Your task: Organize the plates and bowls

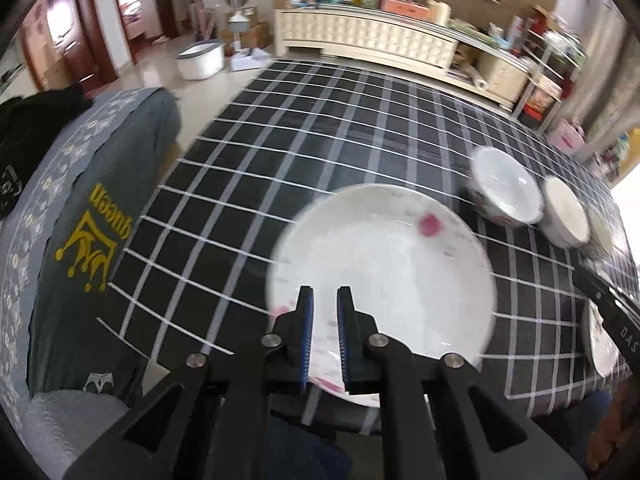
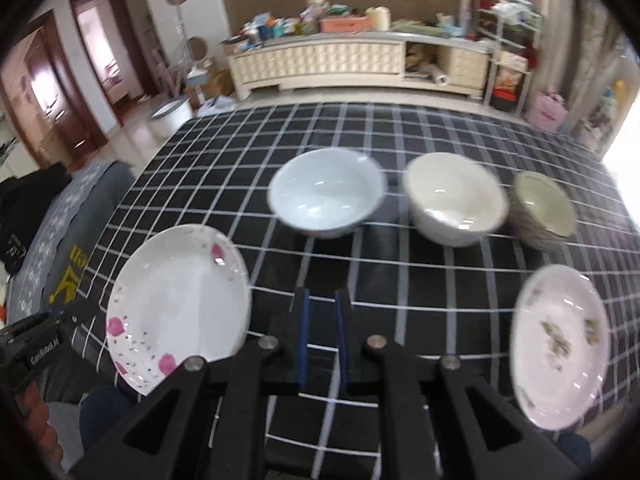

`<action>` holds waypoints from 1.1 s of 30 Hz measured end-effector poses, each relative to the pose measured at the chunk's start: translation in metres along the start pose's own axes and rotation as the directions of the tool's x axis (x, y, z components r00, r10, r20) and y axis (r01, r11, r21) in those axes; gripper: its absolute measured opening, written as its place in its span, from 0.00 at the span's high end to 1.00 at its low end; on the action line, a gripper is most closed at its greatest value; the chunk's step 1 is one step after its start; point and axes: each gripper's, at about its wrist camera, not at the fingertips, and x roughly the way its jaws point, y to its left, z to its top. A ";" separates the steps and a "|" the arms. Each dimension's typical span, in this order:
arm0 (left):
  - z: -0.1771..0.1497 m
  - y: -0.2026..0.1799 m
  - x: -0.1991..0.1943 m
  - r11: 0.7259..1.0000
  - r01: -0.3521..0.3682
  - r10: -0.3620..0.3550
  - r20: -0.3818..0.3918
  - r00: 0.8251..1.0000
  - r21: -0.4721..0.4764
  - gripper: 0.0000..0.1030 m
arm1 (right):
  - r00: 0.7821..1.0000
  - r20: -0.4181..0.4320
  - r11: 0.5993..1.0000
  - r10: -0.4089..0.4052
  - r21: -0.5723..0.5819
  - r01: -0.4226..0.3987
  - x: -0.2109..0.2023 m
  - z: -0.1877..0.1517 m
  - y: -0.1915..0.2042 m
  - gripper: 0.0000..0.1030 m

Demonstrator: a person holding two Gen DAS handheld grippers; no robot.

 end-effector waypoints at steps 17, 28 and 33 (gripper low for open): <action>-0.031 -0.129 -0.047 0.958 0.147 -0.156 0.020 0.988 0.245 0.83 | 0.987 0.063 0.979 -0.146 0.155 0.135 -0.064 -0.034 -0.067 0.70; -0.052 -0.199 -0.045 0.892 0.231 -0.240 -0.025 0.970 0.388 0.73 | 0.971 0.058 0.936 -0.234 0.284 0.208 -0.090 -0.065 -0.110 0.49; -0.052 -0.227 -0.039 0.869 0.268 -0.271 -0.054 0.961 0.416 0.63 | 0.964 0.033 0.915 -0.262 0.326 0.237 -0.090 -0.071 -0.137 0.46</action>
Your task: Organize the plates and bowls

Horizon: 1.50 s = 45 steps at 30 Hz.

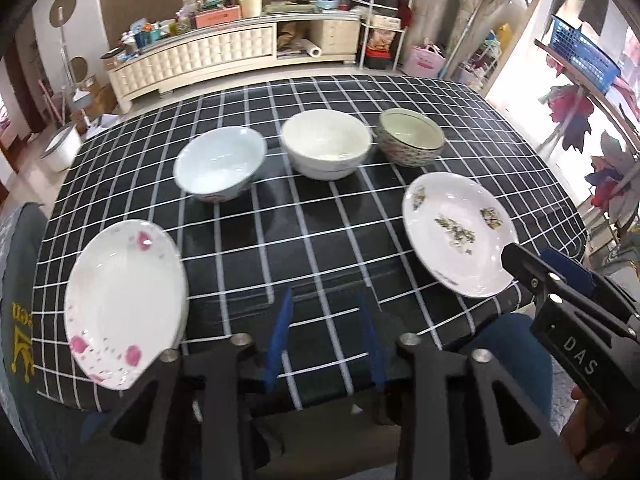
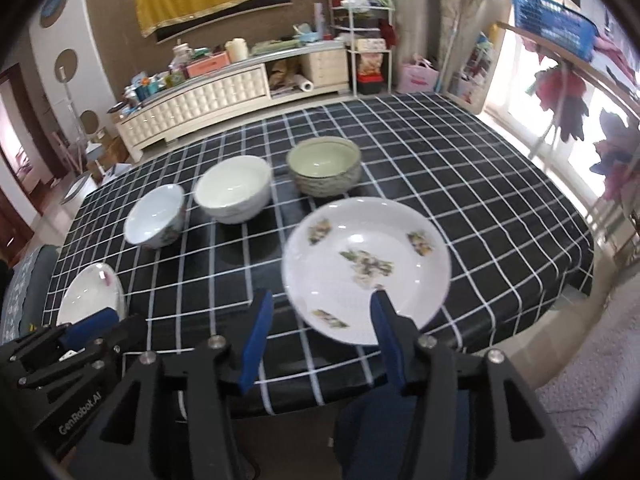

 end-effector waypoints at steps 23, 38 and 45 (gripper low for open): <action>0.042 -0.072 0.101 0.995 0.058 -0.043 -0.176 0.983 0.080 0.50 | 0.993 -0.101 0.986 -0.054 0.152 0.069 0.074 0.029 -0.101 0.32; 0.058 -0.084 0.160 0.995 0.086 -0.070 -0.262 0.963 0.048 0.52 | 0.979 -0.203 0.994 0.012 0.108 0.010 0.122 0.039 -0.118 0.32; 0.055 -0.088 0.169 0.993 0.117 -0.104 -0.281 0.954 0.030 0.78 | 0.977 -0.215 0.993 0.012 0.120 0.014 0.129 0.033 -0.119 0.59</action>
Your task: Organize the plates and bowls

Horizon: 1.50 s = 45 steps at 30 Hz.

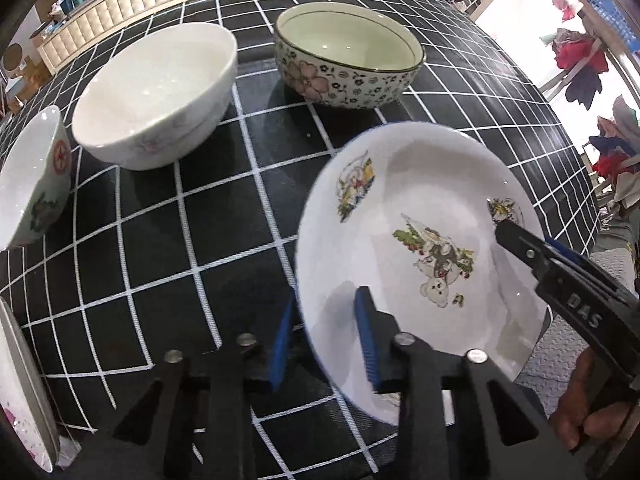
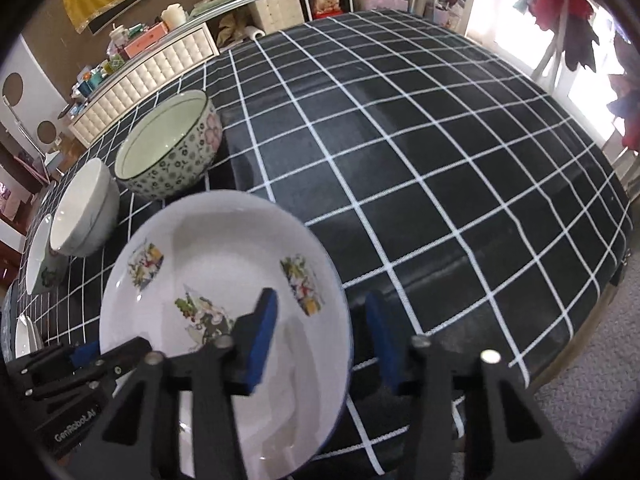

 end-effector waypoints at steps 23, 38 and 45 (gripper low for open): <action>-0.014 0.022 -0.038 0.999 -0.021 0.023 0.054 0.998 -0.027 0.81 | 0.999 0.014 0.996 0.036 -0.081 -0.035 -0.022 0.002 0.023 0.79; -0.069 0.092 -0.124 0.984 -0.040 0.070 0.168 0.983 -0.176 0.81 | 0.990 0.057 0.970 0.130 -0.215 -0.115 -0.069 -0.015 0.106 0.80; -0.106 0.140 -0.159 0.960 -0.047 0.110 0.216 0.970 -0.277 0.82 | 0.980 0.061 0.941 0.191 -0.294 -0.166 -0.079 -0.028 0.157 0.81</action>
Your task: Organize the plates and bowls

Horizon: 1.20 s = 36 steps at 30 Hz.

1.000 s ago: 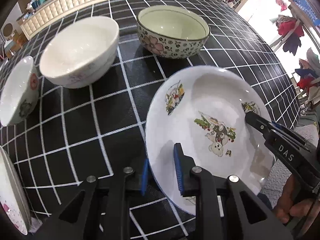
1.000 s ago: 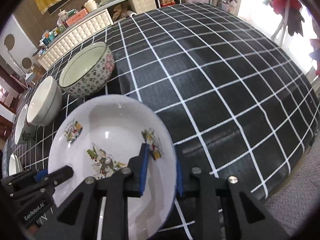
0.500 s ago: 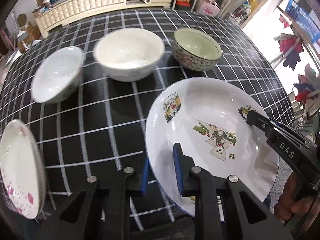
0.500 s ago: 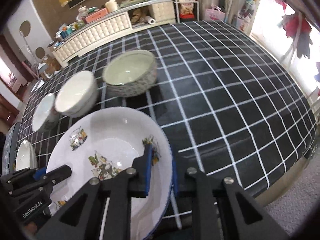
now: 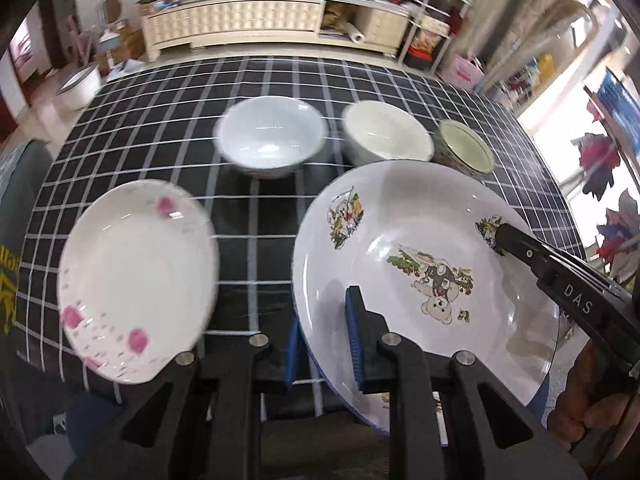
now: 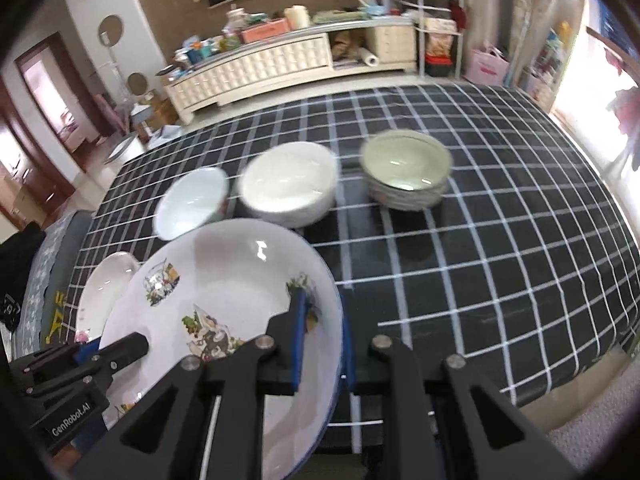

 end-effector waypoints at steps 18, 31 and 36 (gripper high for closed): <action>-0.040 0.135 -0.041 0.964 -0.092 0.101 0.024 0.995 -0.250 0.84 | 0.988 -0.084 0.971 0.130 -0.191 -0.144 0.045 -0.005 0.131 0.81; -0.056 0.172 -0.026 0.936 -0.098 0.102 -0.005 0.995 -0.339 0.84 | 0.975 -0.168 0.956 0.146 -0.231 -0.183 0.080 -0.014 0.166 0.81; -0.053 0.183 -0.020 0.930 -0.114 0.115 -0.017 0.993 -0.349 0.84 | 0.972 -0.186 0.952 0.143 -0.242 -0.186 0.089 -0.014 0.172 0.81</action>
